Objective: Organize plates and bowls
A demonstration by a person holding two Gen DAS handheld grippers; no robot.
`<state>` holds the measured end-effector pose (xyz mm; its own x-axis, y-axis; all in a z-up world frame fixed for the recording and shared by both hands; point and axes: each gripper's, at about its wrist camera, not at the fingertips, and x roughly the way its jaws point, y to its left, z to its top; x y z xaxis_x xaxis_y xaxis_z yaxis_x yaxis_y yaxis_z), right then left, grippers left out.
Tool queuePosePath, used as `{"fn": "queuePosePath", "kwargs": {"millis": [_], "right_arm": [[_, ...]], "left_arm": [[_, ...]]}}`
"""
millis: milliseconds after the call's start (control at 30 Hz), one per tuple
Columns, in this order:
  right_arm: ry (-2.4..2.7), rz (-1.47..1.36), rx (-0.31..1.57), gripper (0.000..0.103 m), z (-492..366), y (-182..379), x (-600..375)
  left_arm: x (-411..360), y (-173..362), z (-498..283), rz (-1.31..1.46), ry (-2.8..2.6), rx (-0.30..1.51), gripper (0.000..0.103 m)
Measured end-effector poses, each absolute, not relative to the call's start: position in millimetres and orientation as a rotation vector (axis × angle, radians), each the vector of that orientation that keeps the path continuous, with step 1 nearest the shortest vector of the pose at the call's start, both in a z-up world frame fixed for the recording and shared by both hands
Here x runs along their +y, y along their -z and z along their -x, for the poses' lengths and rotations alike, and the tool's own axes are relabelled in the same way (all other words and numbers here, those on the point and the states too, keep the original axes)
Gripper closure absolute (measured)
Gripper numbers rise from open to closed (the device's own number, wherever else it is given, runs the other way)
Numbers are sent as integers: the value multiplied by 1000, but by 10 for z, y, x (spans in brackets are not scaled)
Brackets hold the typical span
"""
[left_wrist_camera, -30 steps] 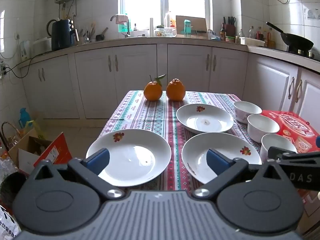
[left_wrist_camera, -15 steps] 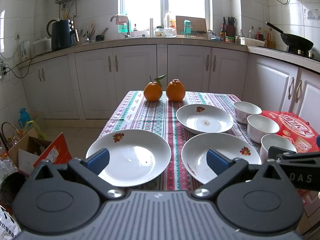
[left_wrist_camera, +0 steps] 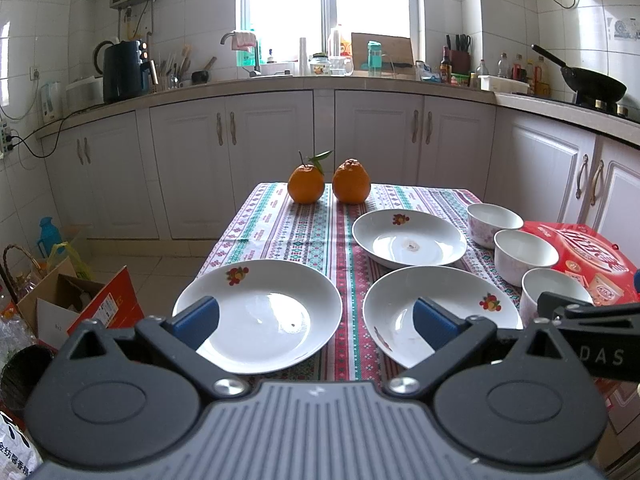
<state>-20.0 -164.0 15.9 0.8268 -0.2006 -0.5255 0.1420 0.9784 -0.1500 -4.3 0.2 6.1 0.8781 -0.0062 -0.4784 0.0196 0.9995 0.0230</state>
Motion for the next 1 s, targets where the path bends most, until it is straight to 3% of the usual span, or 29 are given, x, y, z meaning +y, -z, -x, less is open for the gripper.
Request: {"fn": "queuePosePath", "kwargs": {"millis": [1000], "right_arm": [[183,108,570,0,205,-157,-1638]], "left_arm": [[7,-55,52,-33,11,499,1]]}}
